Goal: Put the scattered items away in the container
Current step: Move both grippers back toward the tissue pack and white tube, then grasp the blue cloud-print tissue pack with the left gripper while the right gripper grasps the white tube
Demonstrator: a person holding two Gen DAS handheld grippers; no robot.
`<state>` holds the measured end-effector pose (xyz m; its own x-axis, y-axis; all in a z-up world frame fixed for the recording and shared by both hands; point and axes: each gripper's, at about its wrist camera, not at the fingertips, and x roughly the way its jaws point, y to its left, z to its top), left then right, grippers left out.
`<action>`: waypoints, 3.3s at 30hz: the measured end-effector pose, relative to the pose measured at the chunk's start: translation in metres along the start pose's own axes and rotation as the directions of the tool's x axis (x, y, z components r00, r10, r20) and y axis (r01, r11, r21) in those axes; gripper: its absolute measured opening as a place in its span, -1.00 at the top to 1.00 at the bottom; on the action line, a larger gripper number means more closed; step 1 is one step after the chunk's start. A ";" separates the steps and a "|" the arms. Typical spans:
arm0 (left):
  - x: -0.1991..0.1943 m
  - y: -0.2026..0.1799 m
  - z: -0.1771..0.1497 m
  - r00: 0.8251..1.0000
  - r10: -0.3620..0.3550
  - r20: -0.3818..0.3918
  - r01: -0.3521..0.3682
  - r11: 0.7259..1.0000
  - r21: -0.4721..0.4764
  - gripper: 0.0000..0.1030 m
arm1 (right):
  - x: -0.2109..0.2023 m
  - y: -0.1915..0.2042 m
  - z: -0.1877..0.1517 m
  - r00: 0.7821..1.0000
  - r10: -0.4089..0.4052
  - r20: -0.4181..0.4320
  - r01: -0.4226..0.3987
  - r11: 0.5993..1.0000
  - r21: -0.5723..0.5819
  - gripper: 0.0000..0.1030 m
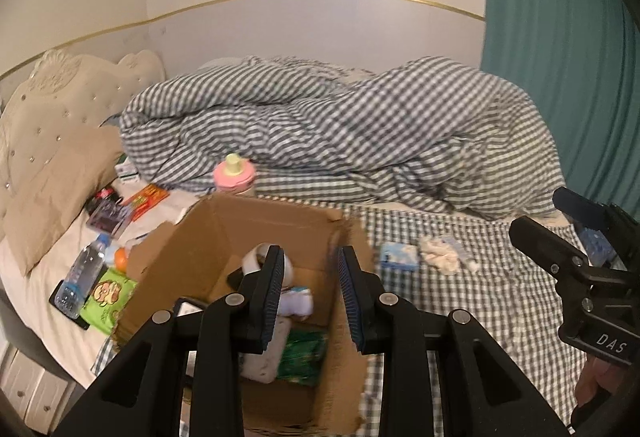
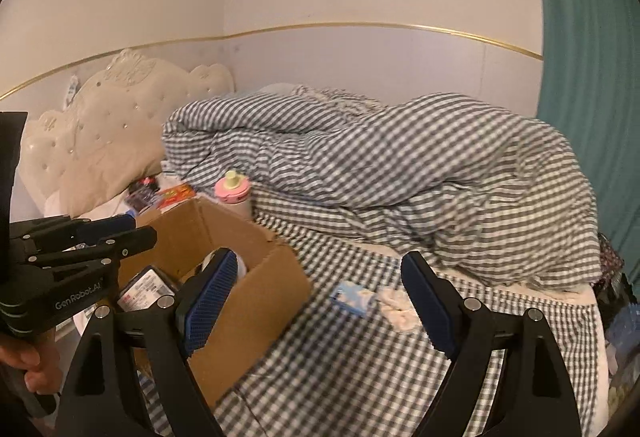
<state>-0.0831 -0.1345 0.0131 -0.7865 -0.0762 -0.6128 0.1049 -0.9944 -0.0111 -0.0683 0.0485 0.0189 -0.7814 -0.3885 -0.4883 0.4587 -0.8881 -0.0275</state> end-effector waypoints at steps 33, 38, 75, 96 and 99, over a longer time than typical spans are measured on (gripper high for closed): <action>0.006 -0.122 0.004 0.995 -0.097 0.017 0.096 0.993 0.068 -0.97 | -0.076 -0.124 -0.026 0.974 -0.222 0.043 0.215 0.970 0.117 -0.99; 0.020 -0.130 0.005 0.996 -0.095 0.001 0.094 0.993 0.069 -1.00 | -0.062 -0.144 -0.033 0.970 -0.242 0.006 0.239 0.962 0.132 -0.99; 0.224 -0.174 -0.049 0.982 -0.022 -0.188 0.056 0.982 0.179 -1.00 | 0.118 -0.222 -0.115 0.959 -0.068 -0.275 0.126 0.972 0.198 -0.99; 0.321 -0.156 -0.058 0.968 -0.023 -0.251 0.059 0.989 0.136 -1.00 | 0.189 -0.224 -0.136 0.933 -0.033 -0.358 0.112 0.973 0.202 -0.99; 0.328 -0.154 -0.061 0.966 -0.019 -0.259 0.054 0.990 0.128 -1.00 | 0.197 -0.220 -0.136 0.931 -0.033 -0.363 0.105 0.978 0.181 -0.99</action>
<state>-0.3205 -0.0022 -0.2341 -0.6036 -0.0353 -0.7965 -0.0164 -0.9983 0.0567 -0.2653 0.2006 -0.1897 -0.5893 -0.2434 -0.7704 0.2902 -0.9537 0.0793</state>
